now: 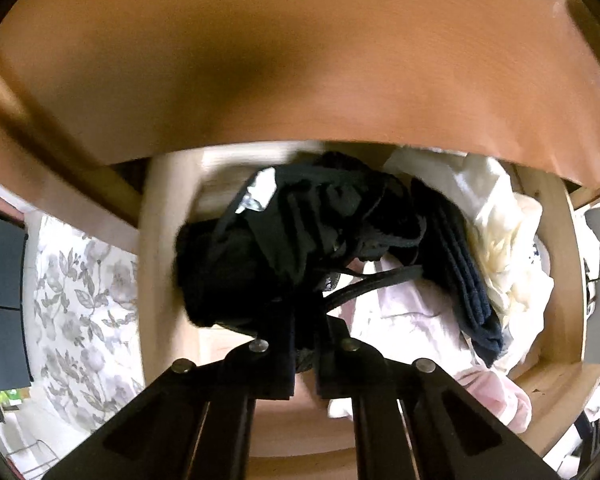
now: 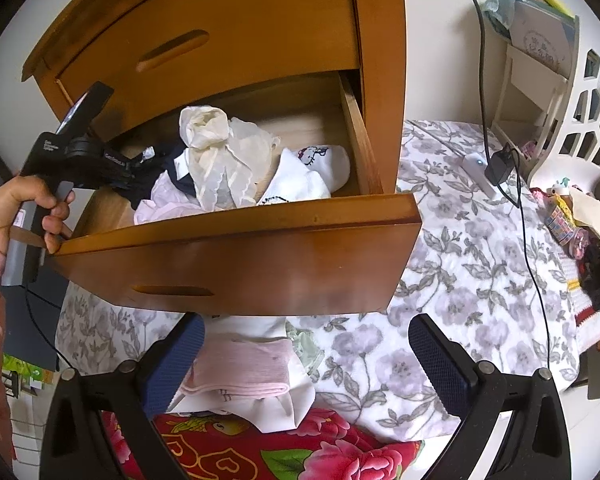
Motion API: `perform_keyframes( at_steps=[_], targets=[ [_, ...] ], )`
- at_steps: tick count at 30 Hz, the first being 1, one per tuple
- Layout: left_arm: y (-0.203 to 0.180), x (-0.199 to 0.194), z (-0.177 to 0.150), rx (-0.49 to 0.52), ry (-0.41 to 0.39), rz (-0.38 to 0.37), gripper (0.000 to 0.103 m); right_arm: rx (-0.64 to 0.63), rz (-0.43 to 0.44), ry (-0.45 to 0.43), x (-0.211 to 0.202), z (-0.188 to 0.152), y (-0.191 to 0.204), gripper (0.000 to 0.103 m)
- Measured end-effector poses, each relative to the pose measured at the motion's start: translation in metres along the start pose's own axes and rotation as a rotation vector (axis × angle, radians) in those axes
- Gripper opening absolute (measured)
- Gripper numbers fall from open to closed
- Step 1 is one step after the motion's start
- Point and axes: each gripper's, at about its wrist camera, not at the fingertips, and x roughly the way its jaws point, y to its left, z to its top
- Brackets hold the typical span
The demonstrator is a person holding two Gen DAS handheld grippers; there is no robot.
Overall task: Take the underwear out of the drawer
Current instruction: 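Close the left tool on the black lace cloth inside the drawer, then lift the black lace cloth up out of the drawer with the left tool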
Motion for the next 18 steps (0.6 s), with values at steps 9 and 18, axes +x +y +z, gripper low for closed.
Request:
perform_keyframes(
  at_steps=[9, 18],
  targets=[
    [0.009, -0.047, -0.026, -0.046, -0.171, 0.002, 0.005, -0.019, 0.006, -0.011, -0.008, -0.002, 0.008, 0.103],
    [0.014, -0.063, -0.040, -0.084, -0.260, -0.027, 0.005, -0.038, 0.024, -0.027, -0.017, -0.002, 0.011, 0.103]
  ],
)
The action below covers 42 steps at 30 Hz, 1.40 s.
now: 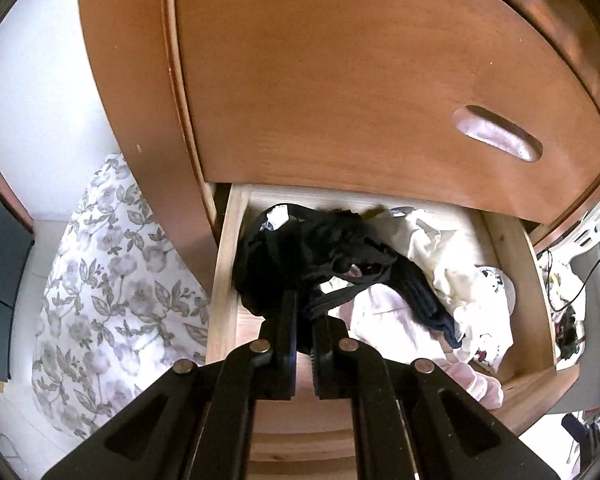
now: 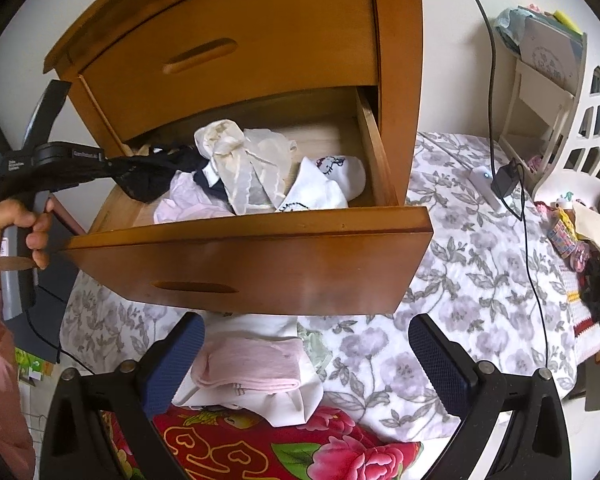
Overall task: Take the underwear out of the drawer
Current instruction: 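Lift the black lace cloth up out of the drawer with the left tool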
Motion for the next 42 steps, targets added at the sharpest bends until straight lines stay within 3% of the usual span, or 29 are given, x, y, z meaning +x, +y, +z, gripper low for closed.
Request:
perform_keyframes(
  at_steps=[12, 42],
  targets=[
    [0.003, -0.017, -0.008, -0.011, -0.056, -0.036, 0.005, -0.002, -0.011, 0.007, -0.001, -0.002, 0.004, 0.103],
    [0.008, -0.186, -0.017, 0.023, -0.416, -0.127, 0.005, -0.031, -0.010, -0.038, -0.034, -0.012, 0.020, 0.103]
  ],
)
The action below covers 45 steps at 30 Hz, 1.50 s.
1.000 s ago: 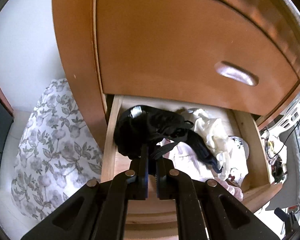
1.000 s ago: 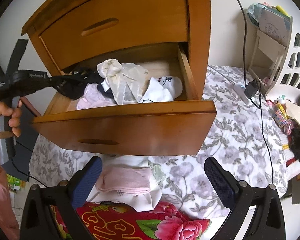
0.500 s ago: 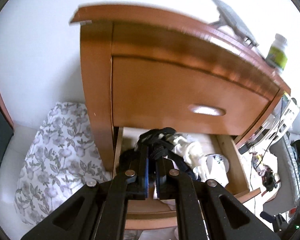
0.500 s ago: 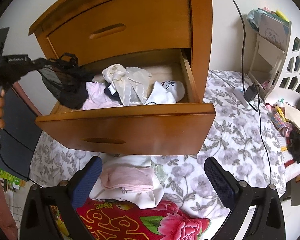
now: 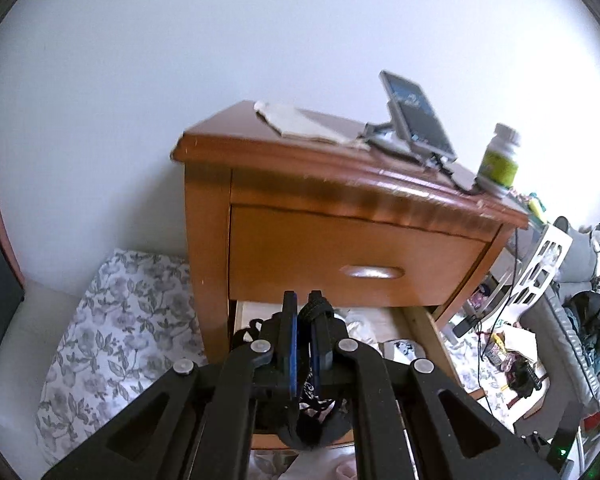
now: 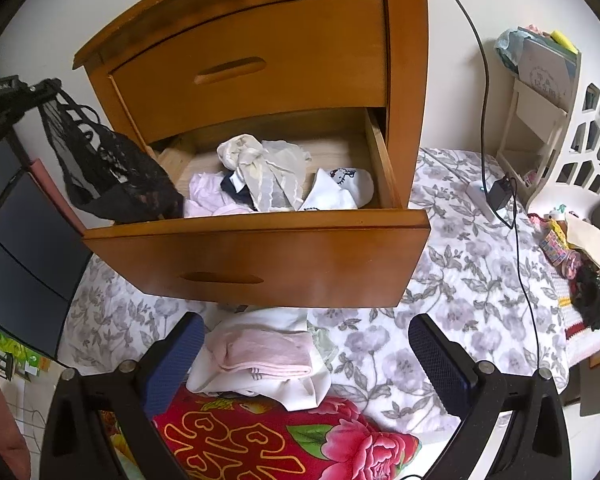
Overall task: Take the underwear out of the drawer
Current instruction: 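Lift the black lace cloth up out of the drawer with the left tool, then carry the black lace cloth with the left tool down below the drawer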
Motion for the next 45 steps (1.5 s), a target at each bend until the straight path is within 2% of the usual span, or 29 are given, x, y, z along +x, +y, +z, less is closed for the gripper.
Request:
perform_keyframes(
  at_steps=[11, 20, 27, 38, 45],
  targets=[
    [-0.007, -0.033, 0.012, 0.037, -0.059, -0.027, 0.005, -0.004, 0.003, -0.013, -0.007, -0.001, 0.002, 0.103],
    [-0.030, -0.077, 0.015, 0.103, -0.144, -0.096, 0.005, -0.007, 0.004, -0.028, -0.014, -0.002, 0.005, 0.103],
    [-0.051, -0.103, 0.011, 0.157, -0.176, -0.158, 0.005, -0.015, 0.011, -0.042, -0.022, -0.004, 0.007, 0.103],
    [-0.084, -0.111, -0.011, 0.230, -0.131, -0.240, 0.005, -0.004, 0.011, -0.069, -0.037, -0.009, 0.002, 0.103],
    [-0.100, -0.092, -0.028, 0.251, -0.049, -0.275, 0.005, 0.006, 0.012, -0.071, -0.041, -0.012, -0.002, 0.103]
  ],
)
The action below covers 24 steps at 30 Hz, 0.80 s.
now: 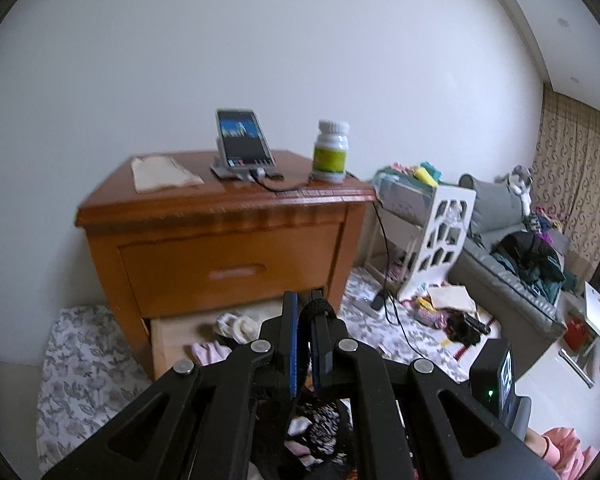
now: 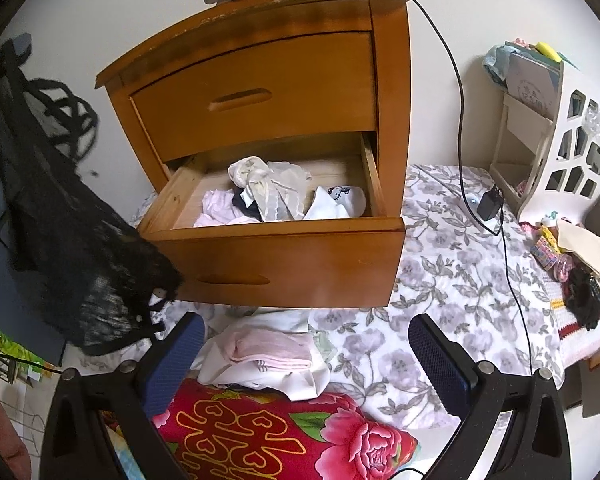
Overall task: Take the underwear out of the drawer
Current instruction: 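Carry the black lace cloth with the left tool down below the drawer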
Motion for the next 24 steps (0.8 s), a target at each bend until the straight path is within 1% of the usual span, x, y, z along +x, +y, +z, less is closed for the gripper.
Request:
perform_keyframes(
  at_steps=[10, 12, 14, 17, 19, 22, 24],
  targets=[
    [-0.006, 0.053, -0.035, -0.029, 0.158, -0.049, 0.005, 0.017, -0.009, 0.011, 0.003, -0.003, -0.007, 0.103],
    [-0.006, 0.063, -0.045, -0.033, 0.187, -0.045, 0.005, 0.017, -0.010, 0.014, 0.004, -0.003, -0.008, 0.103],
    [-0.005, 0.077, -0.058, -0.046, 0.233, -0.047, 0.005, 0.018, -0.010, 0.018, 0.006, -0.004, -0.008, 0.103],
    [0.004, 0.105, -0.083, -0.112, 0.331, -0.075, 0.005, 0.019, -0.009, 0.024, 0.009, -0.005, -0.008, 0.103],
    [0.010, 0.124, -0.102, -0.146, 0.397, -0.065, 0.005, 0.018, 0.002, 0.025, 0.010, -0.006, -0.008, 0.103],
    [0.019, 0.145, -0.129, -0.197, 0.474, -0.045, 0.005, 0.014, 0.004, 0.032, 0.013, -0.007, -0.007, 0.103],
    [0.022, 0.150, -0.142, -0.212, 0.500, -0.032, 0.005, 0.014, 0.002, 0.038, 0.015, -0.008, -0.007, 0.103]
  ],
)
